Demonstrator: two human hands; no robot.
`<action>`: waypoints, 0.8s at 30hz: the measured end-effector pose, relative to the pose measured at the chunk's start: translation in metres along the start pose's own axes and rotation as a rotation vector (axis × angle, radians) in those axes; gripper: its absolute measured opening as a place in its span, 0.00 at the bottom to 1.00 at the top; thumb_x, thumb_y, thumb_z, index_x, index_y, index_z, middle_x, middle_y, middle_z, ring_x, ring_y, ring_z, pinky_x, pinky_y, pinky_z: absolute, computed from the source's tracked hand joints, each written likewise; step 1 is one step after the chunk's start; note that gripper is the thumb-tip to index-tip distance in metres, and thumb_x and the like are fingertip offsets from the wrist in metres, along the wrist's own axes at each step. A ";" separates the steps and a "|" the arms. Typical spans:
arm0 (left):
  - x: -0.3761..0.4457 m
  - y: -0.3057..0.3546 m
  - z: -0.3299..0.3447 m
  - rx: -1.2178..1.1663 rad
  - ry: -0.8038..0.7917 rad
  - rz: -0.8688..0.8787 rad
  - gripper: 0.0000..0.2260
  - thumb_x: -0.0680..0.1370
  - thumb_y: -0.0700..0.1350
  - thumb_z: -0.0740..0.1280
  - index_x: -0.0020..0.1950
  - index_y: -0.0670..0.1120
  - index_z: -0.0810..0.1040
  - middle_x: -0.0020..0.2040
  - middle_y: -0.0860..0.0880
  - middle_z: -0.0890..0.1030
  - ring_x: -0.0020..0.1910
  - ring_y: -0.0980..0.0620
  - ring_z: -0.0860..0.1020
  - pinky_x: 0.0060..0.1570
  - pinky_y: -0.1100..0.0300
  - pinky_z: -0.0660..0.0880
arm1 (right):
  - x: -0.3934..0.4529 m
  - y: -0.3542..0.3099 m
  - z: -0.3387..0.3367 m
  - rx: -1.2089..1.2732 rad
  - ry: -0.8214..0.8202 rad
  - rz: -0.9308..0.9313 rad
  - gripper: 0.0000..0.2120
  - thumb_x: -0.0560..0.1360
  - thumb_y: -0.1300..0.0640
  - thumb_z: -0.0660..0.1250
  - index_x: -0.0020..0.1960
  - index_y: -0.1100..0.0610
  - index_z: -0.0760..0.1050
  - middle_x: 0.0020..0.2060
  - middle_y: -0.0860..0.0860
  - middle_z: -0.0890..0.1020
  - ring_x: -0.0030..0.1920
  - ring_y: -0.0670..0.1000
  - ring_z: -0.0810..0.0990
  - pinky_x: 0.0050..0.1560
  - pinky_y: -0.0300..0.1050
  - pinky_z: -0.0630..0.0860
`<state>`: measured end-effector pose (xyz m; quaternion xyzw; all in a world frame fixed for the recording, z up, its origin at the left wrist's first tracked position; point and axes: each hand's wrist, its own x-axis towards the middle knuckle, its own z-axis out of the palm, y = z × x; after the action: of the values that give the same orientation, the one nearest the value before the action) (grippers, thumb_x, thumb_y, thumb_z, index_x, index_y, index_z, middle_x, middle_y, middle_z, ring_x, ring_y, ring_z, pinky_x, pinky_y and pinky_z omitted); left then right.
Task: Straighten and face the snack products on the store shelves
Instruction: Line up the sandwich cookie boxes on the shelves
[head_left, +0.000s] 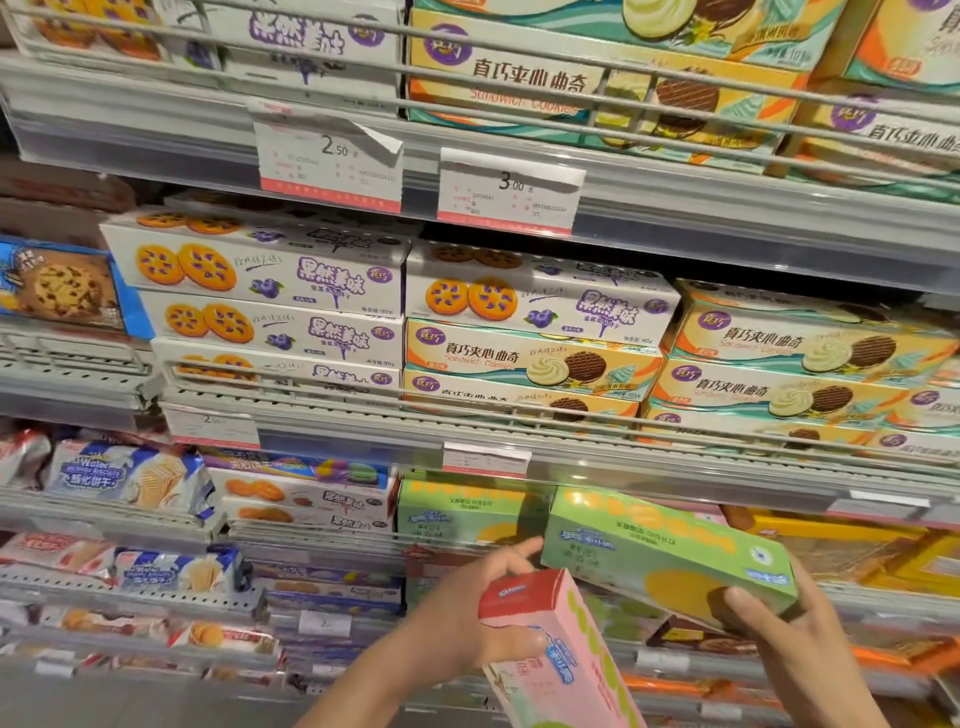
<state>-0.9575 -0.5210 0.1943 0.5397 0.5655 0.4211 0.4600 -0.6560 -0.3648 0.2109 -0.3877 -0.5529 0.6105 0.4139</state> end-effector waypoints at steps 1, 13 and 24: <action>0.001 0.004 0.002 0.030 -0.020 0.015 0.16 0.72 0.52 0.79 0.54 0.59 0.77 0.76 0.72 0.61 0.63 0.63 0.78 0.58 0.57 0.79 | 0.000 0.003 -0.003 0.049 0.002 0.015 0.25 0.69 0.72 0.67 0.64 0.57 0.78 0.51 0.60 0.85 0.42 0.53 0.85 0.41 0.41 0.83; 0.025 -0.004 -0.014 0.913 0.089 0.055 0.25 0.72 0.66 0.70 0.64 0.56 0.71 0.82 0.60 0.44 0.81 0.56 0.43 0.78 0.52 0.46 | -0.010 0.016 -0.025 0.183 0.148 0.066 0.23 0.78 0.77 0.57 0.70 0.62 0.72 0.49 0.56 0.86 0.43 0.51 0.86 0.43 0.39 0.82; 0.031 -0.033 -0.019 1.029 0.005 0.133 0.30 0.71 0.72 0.64 0.66 0.55 0.72 0.82 0.62 0.48 0.81 0.58 0.42 0.77 0.55 0.32 | -0.002 0.029 -0.031 0.270 0.216 0.095 0.27 0.72 0.71 0.63 0.71 0.60 0.72 0.62 0.63 0.81 0.56 0.59 0.84 0.57 0.50 0.81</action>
<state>-0.9827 -0.4916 0.1647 0.7299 0.6650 0.1181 0.1057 -0.6280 -0.3573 0.1788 -0.4176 -0.3993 0.6530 0.4897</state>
